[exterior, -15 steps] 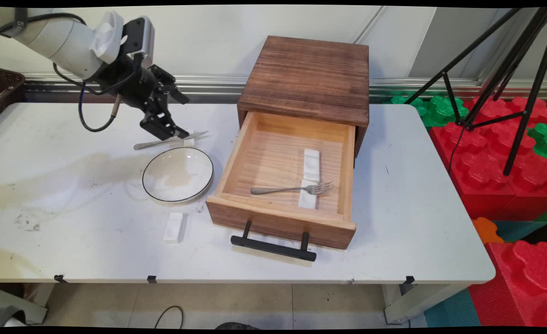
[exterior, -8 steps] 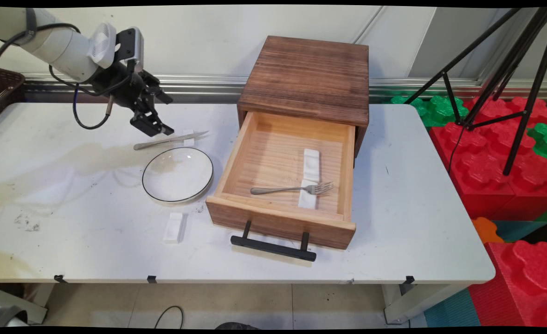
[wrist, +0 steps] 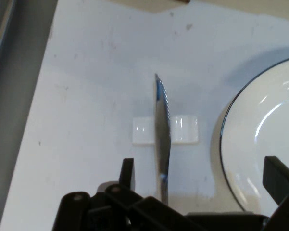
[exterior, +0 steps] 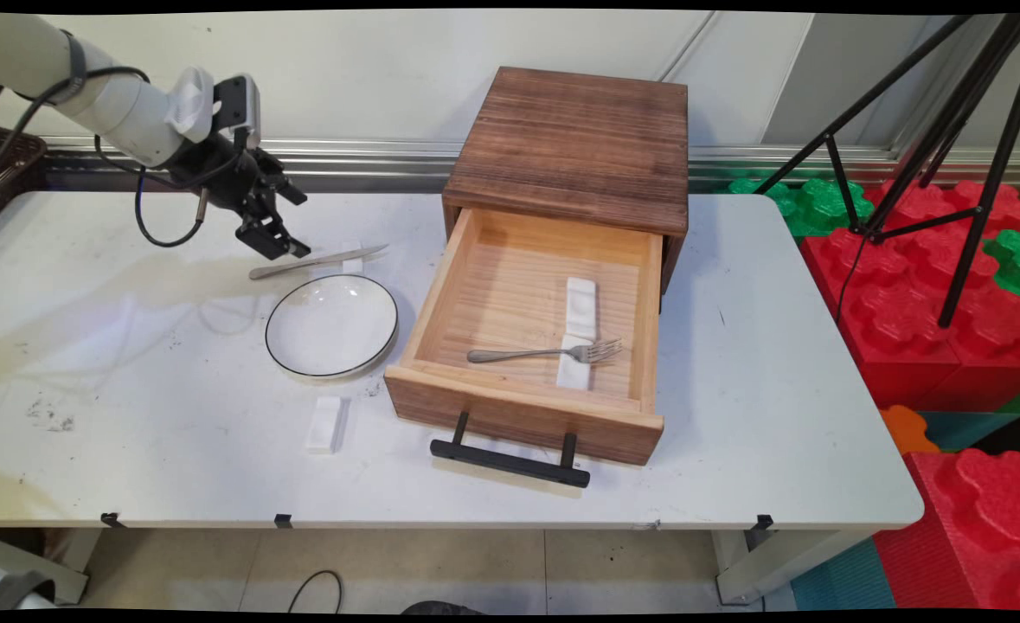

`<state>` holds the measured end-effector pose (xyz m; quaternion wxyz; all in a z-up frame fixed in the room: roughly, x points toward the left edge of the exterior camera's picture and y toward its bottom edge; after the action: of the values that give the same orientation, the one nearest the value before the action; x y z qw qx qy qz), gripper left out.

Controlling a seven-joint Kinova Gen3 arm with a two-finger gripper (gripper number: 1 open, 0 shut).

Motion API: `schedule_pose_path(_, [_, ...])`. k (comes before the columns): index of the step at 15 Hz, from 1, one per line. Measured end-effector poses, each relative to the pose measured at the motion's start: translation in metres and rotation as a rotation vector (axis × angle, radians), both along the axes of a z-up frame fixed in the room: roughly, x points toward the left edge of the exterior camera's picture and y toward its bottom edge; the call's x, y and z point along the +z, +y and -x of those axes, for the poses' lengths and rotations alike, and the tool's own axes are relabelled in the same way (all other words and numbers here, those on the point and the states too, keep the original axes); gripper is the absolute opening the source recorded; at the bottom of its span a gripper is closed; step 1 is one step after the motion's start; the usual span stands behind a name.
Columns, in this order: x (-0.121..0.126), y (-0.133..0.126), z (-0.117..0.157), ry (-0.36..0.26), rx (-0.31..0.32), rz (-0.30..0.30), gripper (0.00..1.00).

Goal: Pick up the knife from the left of the white plate

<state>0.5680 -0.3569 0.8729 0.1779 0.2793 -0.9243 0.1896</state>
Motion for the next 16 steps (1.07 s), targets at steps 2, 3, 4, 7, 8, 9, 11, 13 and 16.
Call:
schedule_pose_path(2, [-0.012,-0.006,-0.011,0.003,0.006,-0.02,1.0])
schedule_pose_path(3, [-0.018,-0.009,-0.016,0.004,0.009,-0.031,1.0])
schedule_pose_path(4, [-0.023,-0.011,-0.021,0.003,0.012,-0.038,1.0])
schedule_pose_path(7, [-0.036,-0.019,-0.034,-0.001,0.016,-0.061,1.0])
schedule_pose_path(8, [-0.04,-0.023,-0.037,0.0,0.017,-0.068,1.0])
schedule_pose_path(9, [-0.044,-0.026,-0.039,0.002,0.017,-0.074,1.0])
schedule_pose_path(11, [-0.05,-0.031,-0.042,0.005,0.017,-0.084,1.0])
schedule_pose_path(13, [-0.055,-0.037,-0.043,0.009,0.016,-0.092,1.0])
schedule_pose_path(16, [-0.064,-0.045,-0.045,0.013,0.011,-0.103,1.0])
